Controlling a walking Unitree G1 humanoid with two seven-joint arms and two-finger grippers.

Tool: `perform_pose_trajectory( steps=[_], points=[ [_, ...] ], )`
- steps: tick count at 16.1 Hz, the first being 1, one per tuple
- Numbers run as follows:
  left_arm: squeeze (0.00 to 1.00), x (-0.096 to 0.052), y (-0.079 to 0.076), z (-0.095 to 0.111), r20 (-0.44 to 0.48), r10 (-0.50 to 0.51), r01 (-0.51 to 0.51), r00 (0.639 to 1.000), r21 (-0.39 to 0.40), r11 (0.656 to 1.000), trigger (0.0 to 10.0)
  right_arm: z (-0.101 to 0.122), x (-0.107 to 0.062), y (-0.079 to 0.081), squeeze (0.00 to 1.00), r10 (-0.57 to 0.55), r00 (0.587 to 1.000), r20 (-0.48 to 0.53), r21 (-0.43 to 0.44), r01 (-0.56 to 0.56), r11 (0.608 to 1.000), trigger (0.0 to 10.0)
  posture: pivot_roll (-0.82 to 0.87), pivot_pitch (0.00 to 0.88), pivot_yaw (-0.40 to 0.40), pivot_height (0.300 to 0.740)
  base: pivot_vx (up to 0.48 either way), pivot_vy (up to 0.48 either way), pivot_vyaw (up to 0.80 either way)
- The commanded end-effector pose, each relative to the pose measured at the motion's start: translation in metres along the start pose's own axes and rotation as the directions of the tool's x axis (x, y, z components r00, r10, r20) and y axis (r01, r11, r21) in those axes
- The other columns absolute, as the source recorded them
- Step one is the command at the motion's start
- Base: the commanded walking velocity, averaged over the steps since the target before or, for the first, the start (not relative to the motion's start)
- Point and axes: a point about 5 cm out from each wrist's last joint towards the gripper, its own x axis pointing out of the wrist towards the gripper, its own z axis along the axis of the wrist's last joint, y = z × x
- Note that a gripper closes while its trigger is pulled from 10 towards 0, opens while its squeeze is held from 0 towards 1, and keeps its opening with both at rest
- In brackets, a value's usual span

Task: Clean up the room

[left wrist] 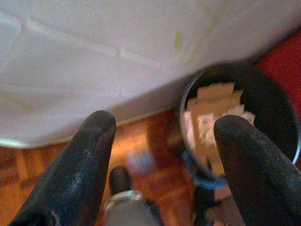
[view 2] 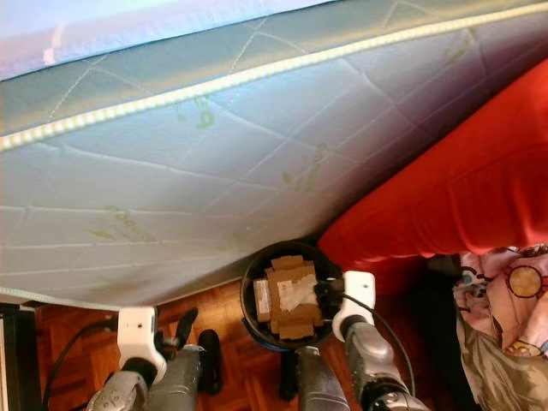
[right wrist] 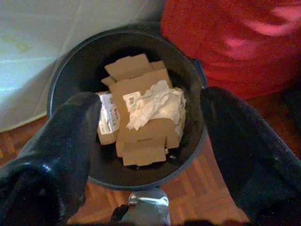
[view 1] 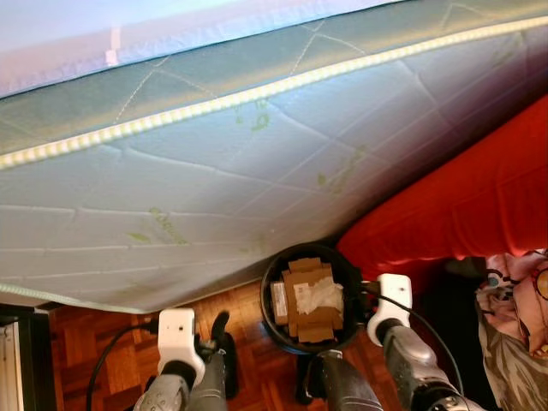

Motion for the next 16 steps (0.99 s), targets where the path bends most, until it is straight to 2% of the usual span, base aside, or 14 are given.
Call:
perform_pose_trajectory(
  steps=[1, 3, 4, 6, 7, 9, 10, 12, 13, 16],
  points=[
    [0.0, -0.006, 0.007, -0.017, -0.059, 0.019, -0.019, 0.998, 0.0, 1.0, 10.0, -0.017, -0.008, -0.009, 0.0, -0.034, 0.999, -0.037, 0.037, 0.035, 0.999, 10.0, 0.16, 0.294, -0.041, 0.695, 0.0, 0.0, 0.0],
    [0.0, -0.001, 0.015, -0.025, -0.096, 0.038, -0.037, 0.995, 0.007, 0.999, 10.0, -0.023, -0.011, -0.011, 0.0, -0.041, 0.998, -0.046, 0.062, 0.043, 0.997, 10.0, 0.15, 0.246, -0.035, 0.695, 0.0, 0.0, 0.0],
    [0.0, 0.003, 0.021, -0.033, -0.131, 0.053, -0.052, 0.99, 0.015, 0.999, 10.0, -0.033, -0.014, -0.008, 0.0, -0.023, 0.997, -0.08, 0.068, 0.029, 0.997, 10.0, 0.15, 0.215, -0.033, 0.695, 0.0, 0.0, 0.0],
    [0.0, 0.007, 0.024, -0.037, -0.144, 0.059, -0.057, 0.988, 0.018, 0.998, 10.0, -0.036, -0.015, -0.005, 0.0, -0.015, 0.996, -0.093, 0.075, 0.022, 0.997, 10.0, 0.14, 0.189, -0.031, 0.695, 0.0, 0.0, 0.0],
    [0.0, 0.01, 0.027, -0.044, -0.18, 0.071, -0.069, 0.981, 0.022, 0.997, 10.0, -0.043, -0.016, -0.002, 0.0, -0.004, 0.993, -0.121, 0.071, 0.012, 0.997, 10.0, 0.14, 0.162, -0.029, 0.695, 0.0, 0.0, 0.0],
    [0.0, 0.005, 0.033, -0.056, -0.241, 0.097, -0.095, 0.966, 0.022, 0.995, 10.0, -0.05, -0.019, -0.001, 0.0, 0.002, 0.988, -0.152, 0.052, 0.006, 0.999, 10.0, 0.13, 0.146, -0.03, 0.695, 0.0, 0.0, 0.0],
    [0.0, -0.001, 0.043, -0.068, -0.305, 0.14, -0.142, 0.942, 0.014, 0.99, 10.0, -0.052, -0.02, 0.0, 0.0, 0.008, 0.985, -0.171, 0.037, -0.001, 0.999, 10.0, 0.13, 0.125, -0.032, 0.695, 0.0, 0.0, 0.0],
    [0.0, -0.007, 0.05, -0.077, -0.345, 0.177, -0.191, 0.922, -0.007, 0.982, 10.0, -0.054, -0.02, -0.001, 0.0, 0.013, 0.983, -0.185, -0.002, -0.013, 1.0, 10.0, 0.12, 0.116, -0.035, 0.695, 0.0, 0.0, 0.0],
    [0.0, -0.011, 0.053, -0.082, -0.373, 0.195, -0.217, 0.907, -0.018, 0.976, 10.0, -0.055, -0.021, 0.0, 0.0, 0.024, 0.98, -0.196, -0.029, -0.031, 0.999, 10.0, 0.12, 0.104, -0.042, 0.695, 0.0, 0.0, 0.0],
    [0.0, -0.017, 0.055, -0.092, -0.424, 0.229, -0.262, 0.876, -0.019, 0.965, 10.0, -0.061, -0.024, -0.004, 0.0, 0.008, 0.973, -0.231, -0.037, -0.017, 0.999, 10.0, 0.12, 0.089, -0.058, 0.695, 0.0, 0.0, 0.0]
  ],
)
